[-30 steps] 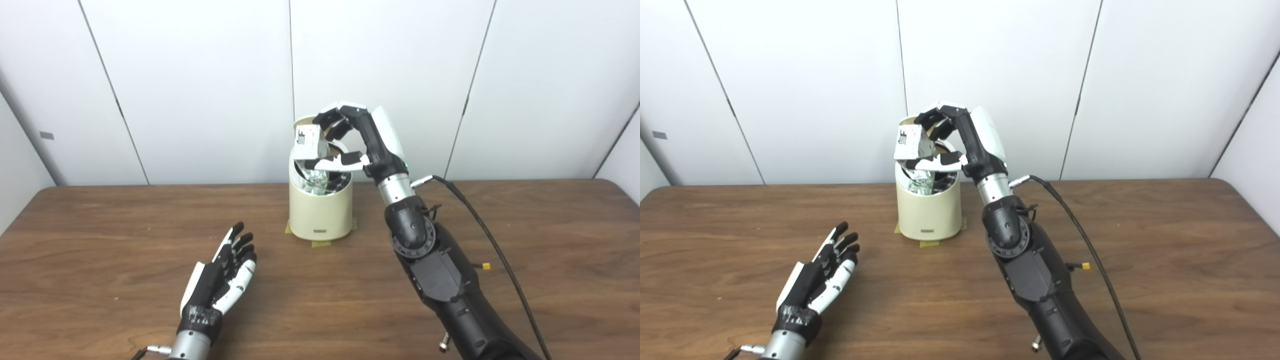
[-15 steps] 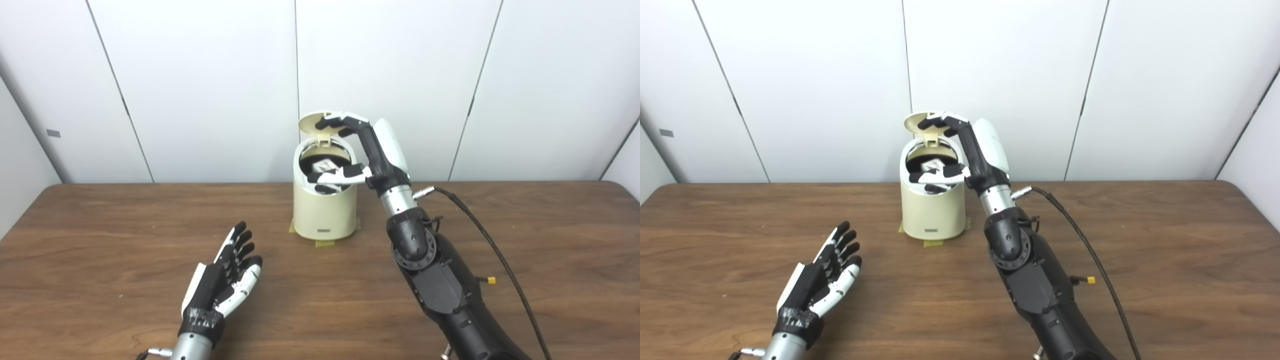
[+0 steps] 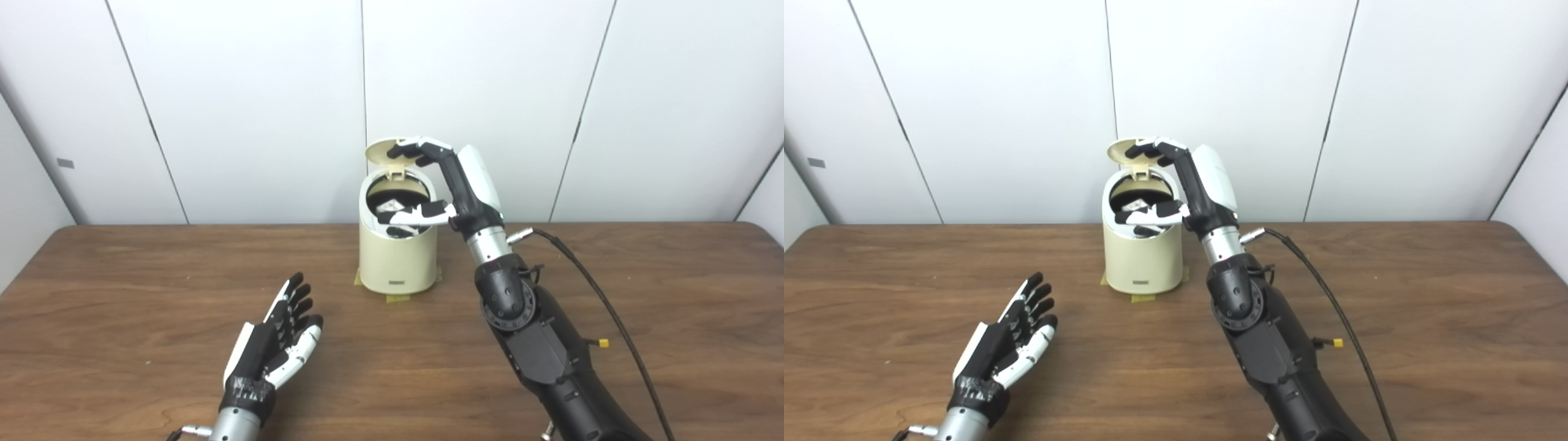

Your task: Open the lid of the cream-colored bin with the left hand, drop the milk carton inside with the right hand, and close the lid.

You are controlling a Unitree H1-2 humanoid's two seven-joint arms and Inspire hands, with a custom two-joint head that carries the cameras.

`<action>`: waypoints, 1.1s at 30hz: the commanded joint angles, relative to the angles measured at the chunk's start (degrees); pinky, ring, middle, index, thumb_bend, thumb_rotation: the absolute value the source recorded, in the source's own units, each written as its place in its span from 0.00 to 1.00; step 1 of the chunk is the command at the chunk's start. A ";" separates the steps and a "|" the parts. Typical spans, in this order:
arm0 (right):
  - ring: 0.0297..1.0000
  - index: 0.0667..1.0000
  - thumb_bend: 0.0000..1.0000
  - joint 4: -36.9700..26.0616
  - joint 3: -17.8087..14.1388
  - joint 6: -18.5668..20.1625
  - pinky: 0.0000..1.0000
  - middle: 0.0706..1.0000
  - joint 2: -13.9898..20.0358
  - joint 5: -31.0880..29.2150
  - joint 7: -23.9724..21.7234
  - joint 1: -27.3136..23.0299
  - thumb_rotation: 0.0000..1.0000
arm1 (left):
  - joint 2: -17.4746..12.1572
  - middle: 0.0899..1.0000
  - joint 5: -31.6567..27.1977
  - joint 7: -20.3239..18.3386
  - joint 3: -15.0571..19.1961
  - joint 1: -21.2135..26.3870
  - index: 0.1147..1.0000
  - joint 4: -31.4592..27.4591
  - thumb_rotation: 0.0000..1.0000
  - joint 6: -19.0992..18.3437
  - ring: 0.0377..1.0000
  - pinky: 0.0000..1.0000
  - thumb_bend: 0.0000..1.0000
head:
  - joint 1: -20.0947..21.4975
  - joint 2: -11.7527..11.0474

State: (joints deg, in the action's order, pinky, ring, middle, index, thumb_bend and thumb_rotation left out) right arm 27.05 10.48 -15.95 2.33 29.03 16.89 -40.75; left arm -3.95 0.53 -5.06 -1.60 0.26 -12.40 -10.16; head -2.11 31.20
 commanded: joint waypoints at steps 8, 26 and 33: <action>0.40 0.48 0.50 -12.53 -3.54 -1.32 0.33 0.46 0.84 -0.33 3.37 5.56 0.00 | 1.08 0.95 -1.22 0.92 0.93 3.31 1.00 0.08 0.30 0.73 0.93 0.91 0.23 | 0.90 -0.23; 0.54 0.47 0.49 -34.46 -12.66 18.91 0.48 0.59 -0.51 -26.37 -10.67 28.31 0.14 | -2.65 0.91 -11.14 -0.36 7.90 28.90 0.88 10.40 0.61 -9.84 0.92 0.93 0.31 | 0.70 -1.11; 0.76 0.78 0.46 -37.34 -12.33 22.84 0.68 0.78 -2.22 -30.05 -12.99 36.95 0.62 | -4.66 0.88 -10.02 -2.16 5.92 36.48 0.85 14.91 0.61 -10.01 0.90 0.90 0.38 | 0.34 -1.41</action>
State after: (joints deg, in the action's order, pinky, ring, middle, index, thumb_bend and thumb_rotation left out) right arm -8.77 -2.11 9.39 1.30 -1.23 3.46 -3.10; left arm -7.76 -9.78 -6.77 4.76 31.13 3.11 -21.36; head -1.76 29.71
